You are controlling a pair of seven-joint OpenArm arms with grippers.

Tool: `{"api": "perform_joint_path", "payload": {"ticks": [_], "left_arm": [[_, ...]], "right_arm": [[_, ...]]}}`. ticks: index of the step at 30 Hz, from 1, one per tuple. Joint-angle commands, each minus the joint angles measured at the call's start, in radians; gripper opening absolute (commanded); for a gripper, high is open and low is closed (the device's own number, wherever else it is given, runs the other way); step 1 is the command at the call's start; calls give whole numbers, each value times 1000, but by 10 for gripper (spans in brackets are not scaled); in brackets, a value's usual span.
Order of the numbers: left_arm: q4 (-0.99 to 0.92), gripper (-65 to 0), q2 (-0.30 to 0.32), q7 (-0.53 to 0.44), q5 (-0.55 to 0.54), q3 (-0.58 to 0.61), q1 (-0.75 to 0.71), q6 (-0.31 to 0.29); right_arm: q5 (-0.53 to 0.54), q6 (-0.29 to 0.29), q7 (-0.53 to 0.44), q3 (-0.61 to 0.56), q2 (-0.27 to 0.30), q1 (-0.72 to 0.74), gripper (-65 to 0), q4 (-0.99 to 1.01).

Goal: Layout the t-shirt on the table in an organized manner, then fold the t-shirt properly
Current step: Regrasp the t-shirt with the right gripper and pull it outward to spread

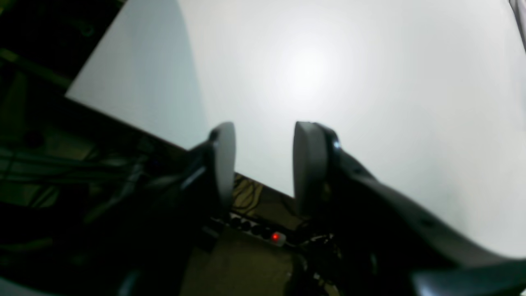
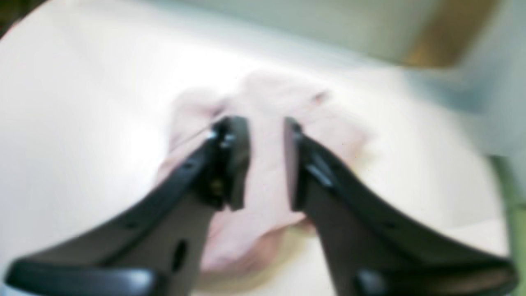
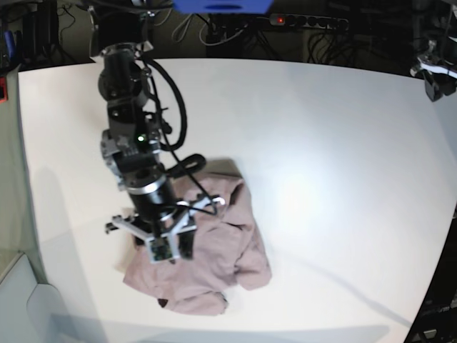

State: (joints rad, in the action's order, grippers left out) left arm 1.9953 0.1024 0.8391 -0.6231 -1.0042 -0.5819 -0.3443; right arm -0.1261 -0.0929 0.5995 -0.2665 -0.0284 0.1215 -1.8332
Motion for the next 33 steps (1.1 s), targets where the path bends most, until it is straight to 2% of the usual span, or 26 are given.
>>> {"api": "perform_joint_path", "payload": {"ticks": [1, 4, 7, 11, 19, 21, 25, 33], "left_arm": [[17, -420, 4, -5, -8, -17, -3, -2], [17, -420, 0, 3, -8, -38, 1, -3], [17, -420, 0, 3, -8, -40, -6, -3], [19, -420, 0, 3, -8, -40, -10, -3], [17, -420, 0, 3, -10, -77, -28, -3], [17, -420, 0, 3, -10, -91, -26, -3], [15, -420, 1, 3, -10, -98, -26, -3], [14, -420, 1, 4, -10, -101, -22, -3]], "right_arm": [[-4, -1, -26, -26, -5, 30, -403, 20], [-5, 3, -31, -103, -14, 80, -313, 149], [-7, 5, -39, -149, -52, 137, -270, 283], [-7, 5, -65, -152, -94, 231, -269, 467], [-8, 8, -235, -147, -89, 347, -269, 786], [-8, 14, -253, -146, -77, 358, -269, 824], [-8, 80, -304, -147, -71, 360, -269, 875], [-8, 86, -338, -149, -51, 356, -270, 910]]}}
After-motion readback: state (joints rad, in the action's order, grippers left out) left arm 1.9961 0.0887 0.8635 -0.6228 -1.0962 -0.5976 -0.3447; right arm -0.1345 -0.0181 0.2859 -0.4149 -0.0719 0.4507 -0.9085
